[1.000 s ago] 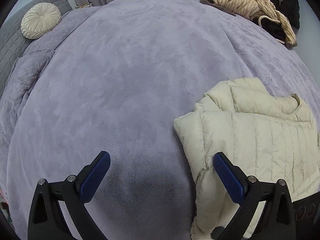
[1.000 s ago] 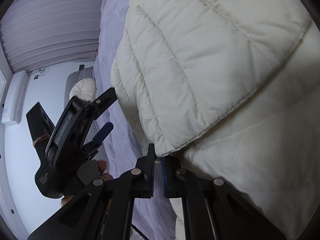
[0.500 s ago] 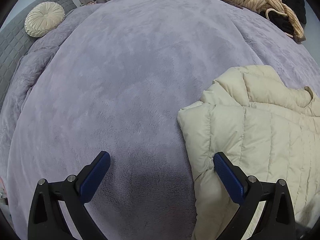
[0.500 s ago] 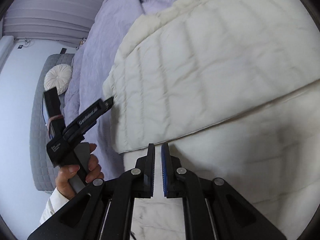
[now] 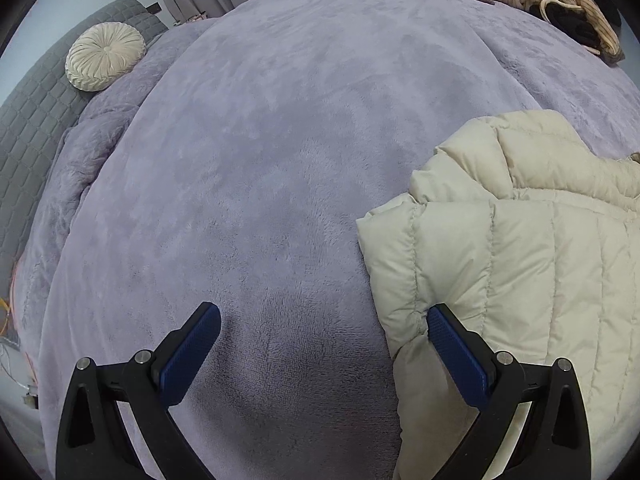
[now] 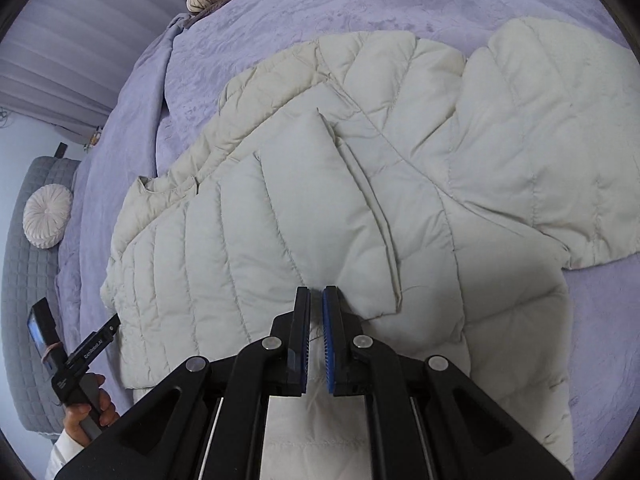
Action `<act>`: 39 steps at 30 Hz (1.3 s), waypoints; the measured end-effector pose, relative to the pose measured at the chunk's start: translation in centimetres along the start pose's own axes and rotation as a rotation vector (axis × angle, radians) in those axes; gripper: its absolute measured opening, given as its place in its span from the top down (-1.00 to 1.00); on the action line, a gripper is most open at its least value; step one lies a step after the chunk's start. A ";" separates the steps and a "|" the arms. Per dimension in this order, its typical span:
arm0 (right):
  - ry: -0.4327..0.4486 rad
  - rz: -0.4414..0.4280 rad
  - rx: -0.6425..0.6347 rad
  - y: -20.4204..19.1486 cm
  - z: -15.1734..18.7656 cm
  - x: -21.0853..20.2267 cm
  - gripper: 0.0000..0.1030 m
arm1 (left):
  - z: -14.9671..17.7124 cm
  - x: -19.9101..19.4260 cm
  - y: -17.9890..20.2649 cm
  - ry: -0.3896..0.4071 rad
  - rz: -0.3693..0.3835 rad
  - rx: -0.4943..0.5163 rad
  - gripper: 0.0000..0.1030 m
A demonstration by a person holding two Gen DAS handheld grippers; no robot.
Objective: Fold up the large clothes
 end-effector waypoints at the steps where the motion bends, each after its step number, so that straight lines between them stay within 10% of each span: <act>1: 0.003 -0.013 0.002 -0.2 0.1 -0.3 0.86 | -0.1 -0.3 -0.1 0.002 0.001 -0.006 -1.00; 7: -0.001 -0.068 0.039 1.7 1.1 -4.1 0.73 | -0.7 -4.7 -0.7 0.037 0.026 -0.023 -1.00; 8: -0.001 -0.072 0.049 2.2 1.2 -4.7 0.50 | -0.7 -5.7 -0.5 0.046 0.031 -0.017 -1.00; 10: -0.007 -0.086 0.074 2.8 1.5 -5.4 -0.90 | -0.5 -7.7 0.2 0.058 0.048 -0.005 -1.00; 26: 0.090 -0.033 0.233 12.6 2.5 -14.2 -1.00 | 4.2 -17.8 16.3 -0.042 0.302 0.098 -1.00; 39: 0.110 0.101 0.367 23.3 -0.1 -18.2 -1.00 | 4.8 -20.6 26.4 -0.057 0.353 0.208 -1.00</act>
Point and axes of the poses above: each gripper's, at about its wrist camera, not at the fingertips, and x roughly the way its jaws point, y to its right, z to its underside, the point moved 4 cm from there along x, roughly the way its jaws point, and after that the axes turned 14 degrees about y, right-handed, at the moved point
